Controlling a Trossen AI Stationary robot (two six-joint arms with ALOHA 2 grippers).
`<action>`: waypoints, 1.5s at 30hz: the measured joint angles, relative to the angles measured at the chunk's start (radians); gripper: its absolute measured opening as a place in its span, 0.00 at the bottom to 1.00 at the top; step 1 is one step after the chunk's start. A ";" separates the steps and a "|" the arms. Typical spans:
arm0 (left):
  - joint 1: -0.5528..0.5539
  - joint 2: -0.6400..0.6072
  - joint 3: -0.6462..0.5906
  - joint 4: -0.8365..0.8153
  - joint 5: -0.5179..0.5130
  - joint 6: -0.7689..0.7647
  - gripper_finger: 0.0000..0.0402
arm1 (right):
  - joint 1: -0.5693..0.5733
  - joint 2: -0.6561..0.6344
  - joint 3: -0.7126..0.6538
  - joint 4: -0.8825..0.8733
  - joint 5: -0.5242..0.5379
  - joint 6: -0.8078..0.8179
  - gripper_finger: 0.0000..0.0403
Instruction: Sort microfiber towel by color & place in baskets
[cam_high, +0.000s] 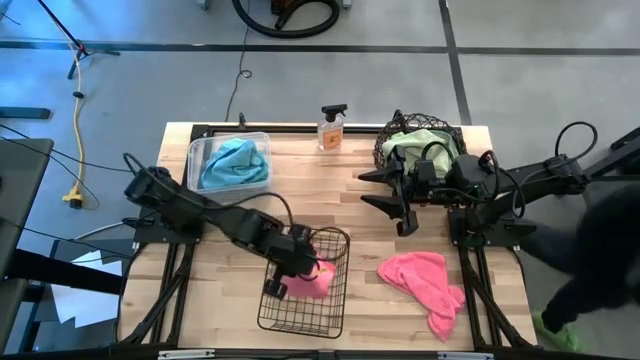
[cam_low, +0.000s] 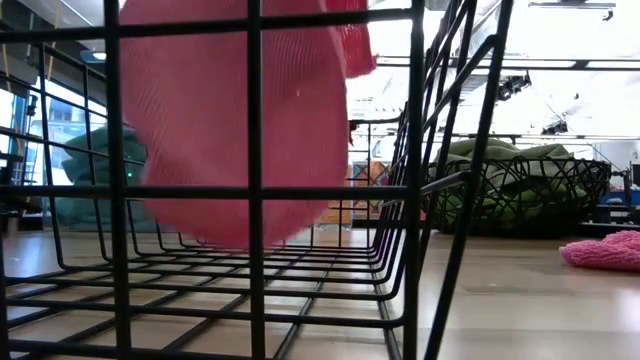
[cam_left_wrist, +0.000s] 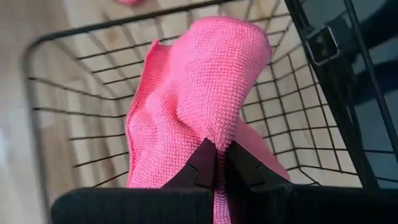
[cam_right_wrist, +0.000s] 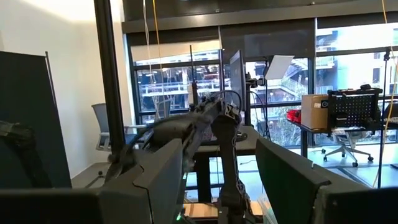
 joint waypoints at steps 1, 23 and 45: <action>0.000 0.012 0.000 0.005 0.013 0.007 0.00 | 0.000 0.000 0.000 -0.004 0.000 0.000 0.50; 0.019 0.374 0.000 0.043 0.104 -0.214 0.01 | 0.000 0.000 0.000 -0.084 -0.004 0.007 0.50; 0.033 0.411 0.000 0.042 0.150 -0.306 0.32 | 0.000 0.000 0.000 -0.089 0.000 0.008 0.50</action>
